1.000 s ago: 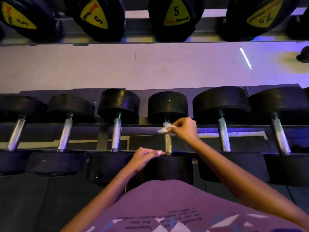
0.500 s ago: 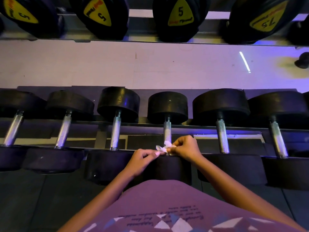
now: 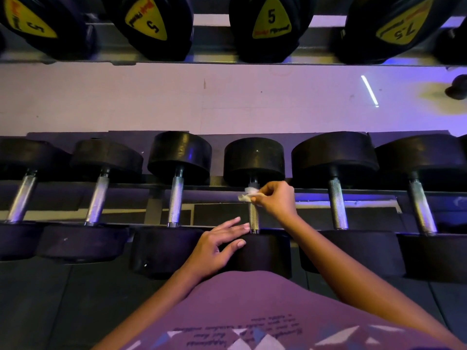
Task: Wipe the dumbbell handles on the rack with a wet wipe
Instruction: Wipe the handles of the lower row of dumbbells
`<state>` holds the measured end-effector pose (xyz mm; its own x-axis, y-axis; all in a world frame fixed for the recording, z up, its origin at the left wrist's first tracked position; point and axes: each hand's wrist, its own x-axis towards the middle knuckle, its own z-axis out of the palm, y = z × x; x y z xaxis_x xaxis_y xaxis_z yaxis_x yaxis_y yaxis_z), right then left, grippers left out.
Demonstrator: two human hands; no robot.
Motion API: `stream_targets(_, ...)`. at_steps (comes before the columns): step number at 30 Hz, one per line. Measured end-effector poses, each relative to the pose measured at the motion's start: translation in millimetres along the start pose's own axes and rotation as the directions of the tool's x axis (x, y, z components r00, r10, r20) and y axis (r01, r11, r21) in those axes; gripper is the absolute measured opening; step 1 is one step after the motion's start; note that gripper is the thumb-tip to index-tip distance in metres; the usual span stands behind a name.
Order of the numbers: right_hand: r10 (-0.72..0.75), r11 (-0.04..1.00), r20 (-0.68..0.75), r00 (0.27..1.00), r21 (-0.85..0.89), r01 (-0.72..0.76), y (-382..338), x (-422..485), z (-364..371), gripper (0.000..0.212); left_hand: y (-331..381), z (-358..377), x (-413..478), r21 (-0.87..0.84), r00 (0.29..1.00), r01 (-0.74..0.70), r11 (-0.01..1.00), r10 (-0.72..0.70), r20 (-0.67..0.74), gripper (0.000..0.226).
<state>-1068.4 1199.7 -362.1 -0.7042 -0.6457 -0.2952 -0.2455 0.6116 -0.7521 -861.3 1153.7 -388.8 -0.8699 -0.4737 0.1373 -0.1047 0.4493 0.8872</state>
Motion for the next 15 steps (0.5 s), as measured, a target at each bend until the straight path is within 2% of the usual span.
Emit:
stream_targets(6,0.063,0.996,0.139,0.988,-0.065,-0.055,27.2,-29.7,0.3,0.018,-0.2,0.2,-0.5,0.146,0.970,-0.242,0.959,0.244,0.006,0.032)
stream_targets(10,0.136,0.989,0.168,0.976,0.035,-0.144,32.4,-30.5,-0.4,0.016,-0.9,1.0,-1.1,0.288,0.929,-0.365,0.885,0.367,0.050,0.033)
stream_targets(12,0.149,0.983,0.152,0.977,0.089,-0.163,27.3,-24.5,-0.5,0.015,-0.7,1.1,-1.4,0.348,0.904,-0.421,0.838,0.418,0.088,0.034)
stream_targets(15,0.114,0.982,0.022,0.993,0.151,-0.116,13.5,-6.5,-1.7,0.018,-1.6,1.0,-1.5,0.390,0.888,-0.452,0.802,0.447,0.108,0.035)
